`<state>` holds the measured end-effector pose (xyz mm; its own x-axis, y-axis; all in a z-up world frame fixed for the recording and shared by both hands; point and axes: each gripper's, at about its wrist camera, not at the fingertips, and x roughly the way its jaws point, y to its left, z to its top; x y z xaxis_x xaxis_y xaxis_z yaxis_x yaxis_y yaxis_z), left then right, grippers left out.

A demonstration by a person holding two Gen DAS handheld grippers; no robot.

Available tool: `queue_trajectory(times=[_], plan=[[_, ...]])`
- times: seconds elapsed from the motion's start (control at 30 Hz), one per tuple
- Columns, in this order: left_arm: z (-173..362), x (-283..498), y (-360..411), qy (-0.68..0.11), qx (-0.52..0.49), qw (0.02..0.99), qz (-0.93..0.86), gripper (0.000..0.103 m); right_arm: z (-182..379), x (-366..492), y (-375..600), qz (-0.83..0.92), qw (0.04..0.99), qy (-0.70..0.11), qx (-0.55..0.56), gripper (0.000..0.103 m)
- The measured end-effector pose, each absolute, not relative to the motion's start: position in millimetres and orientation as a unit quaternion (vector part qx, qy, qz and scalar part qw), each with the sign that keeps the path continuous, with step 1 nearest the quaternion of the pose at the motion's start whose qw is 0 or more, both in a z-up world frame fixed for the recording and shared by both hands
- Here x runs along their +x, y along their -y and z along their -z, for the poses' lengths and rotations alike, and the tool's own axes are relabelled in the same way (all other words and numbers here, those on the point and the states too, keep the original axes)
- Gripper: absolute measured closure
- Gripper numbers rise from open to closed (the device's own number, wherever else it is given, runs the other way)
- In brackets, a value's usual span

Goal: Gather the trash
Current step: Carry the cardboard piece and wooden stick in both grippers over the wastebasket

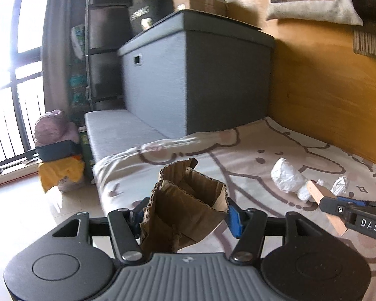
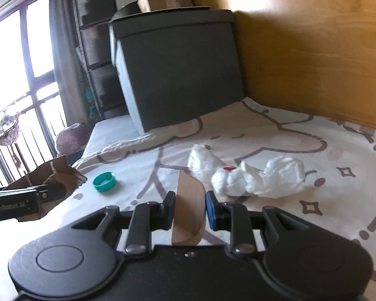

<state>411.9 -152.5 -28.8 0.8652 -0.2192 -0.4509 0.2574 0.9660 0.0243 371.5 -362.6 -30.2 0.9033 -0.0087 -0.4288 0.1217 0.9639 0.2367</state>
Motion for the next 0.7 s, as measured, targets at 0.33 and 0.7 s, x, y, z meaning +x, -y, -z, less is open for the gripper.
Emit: queue_trajectory(times=[0.33, 0.7], plan=[[20, 377, 109, -0.231, 0.030, 0.968, 0.091, 0.042, 15, 352, 331, 0.001, 0.972, -0.209, 0.105, 0.076], [21, 346, 63, -0.233, -0.002, 0.970, 0.074, 0.042, 3, 333, 289, -0.030, 0.970, -0.222, 0.093, 0.076]])
